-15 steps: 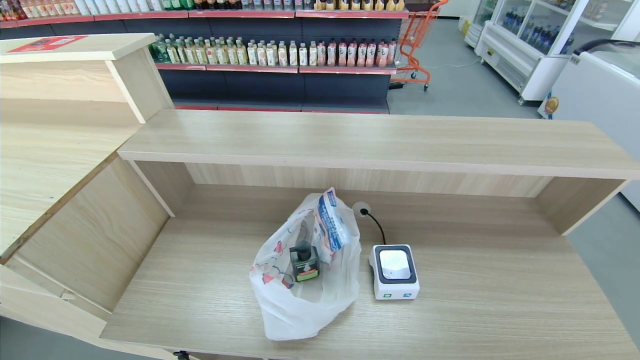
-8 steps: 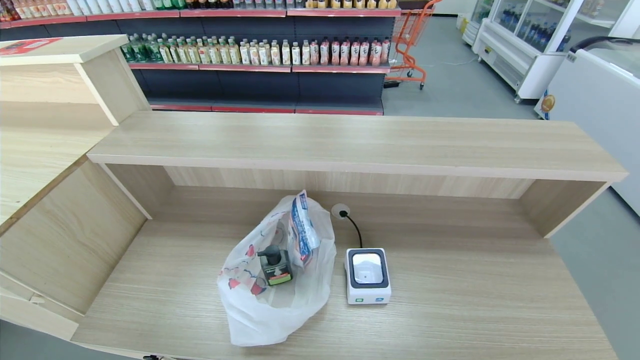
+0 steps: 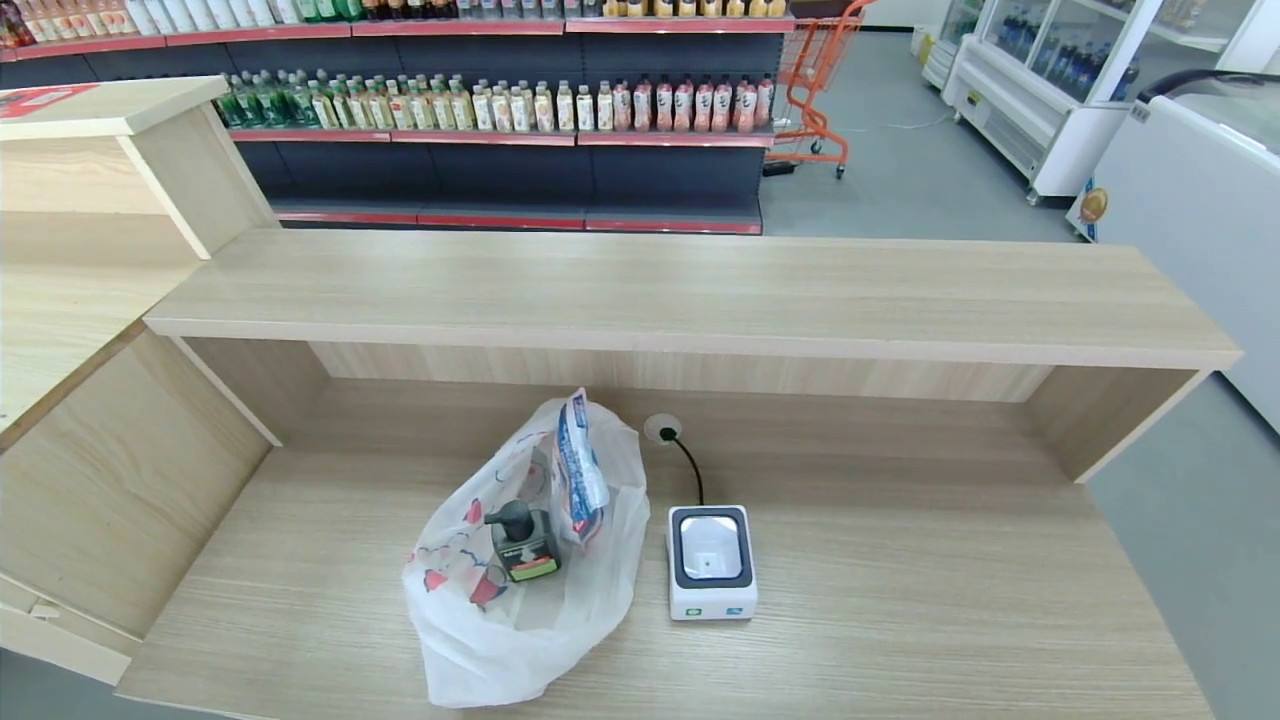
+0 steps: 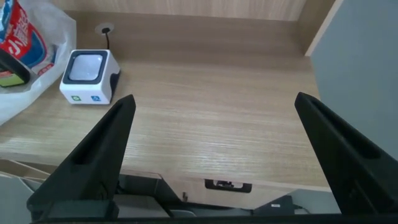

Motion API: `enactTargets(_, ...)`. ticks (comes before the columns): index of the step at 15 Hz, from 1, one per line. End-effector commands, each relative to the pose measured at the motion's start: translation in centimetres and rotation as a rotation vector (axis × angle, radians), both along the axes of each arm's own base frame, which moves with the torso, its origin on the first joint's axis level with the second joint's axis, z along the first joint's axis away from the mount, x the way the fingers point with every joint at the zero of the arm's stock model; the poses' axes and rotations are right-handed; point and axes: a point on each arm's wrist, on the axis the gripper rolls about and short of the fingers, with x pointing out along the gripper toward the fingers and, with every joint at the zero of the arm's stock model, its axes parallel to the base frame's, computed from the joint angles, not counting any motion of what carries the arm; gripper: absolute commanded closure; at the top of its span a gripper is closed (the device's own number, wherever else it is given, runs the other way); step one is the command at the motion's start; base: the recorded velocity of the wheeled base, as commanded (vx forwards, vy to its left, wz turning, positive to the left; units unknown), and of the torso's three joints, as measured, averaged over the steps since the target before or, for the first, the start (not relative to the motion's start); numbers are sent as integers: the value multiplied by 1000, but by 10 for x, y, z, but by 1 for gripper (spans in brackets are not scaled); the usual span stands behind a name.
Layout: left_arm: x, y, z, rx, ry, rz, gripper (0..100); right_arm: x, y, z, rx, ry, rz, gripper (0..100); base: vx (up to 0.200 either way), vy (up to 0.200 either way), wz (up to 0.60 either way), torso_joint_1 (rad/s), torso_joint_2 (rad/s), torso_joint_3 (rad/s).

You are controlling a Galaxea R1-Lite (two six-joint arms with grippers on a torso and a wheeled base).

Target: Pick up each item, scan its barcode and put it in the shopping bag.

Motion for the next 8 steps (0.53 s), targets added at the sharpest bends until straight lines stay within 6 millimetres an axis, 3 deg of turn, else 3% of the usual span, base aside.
enactTargets(1, 0, 0, 0, -1, 0, -1, 0, 0, 0, 0, -1, 3, -1, 0, 0, 0, 0, 0, 0, 0)
enactTargets(8, 0, 0, 0, -1, 0, -1, 0, 0, 0, 0, -7, 1, -1, 0, 0, 0, 0, 0, 0, 0)
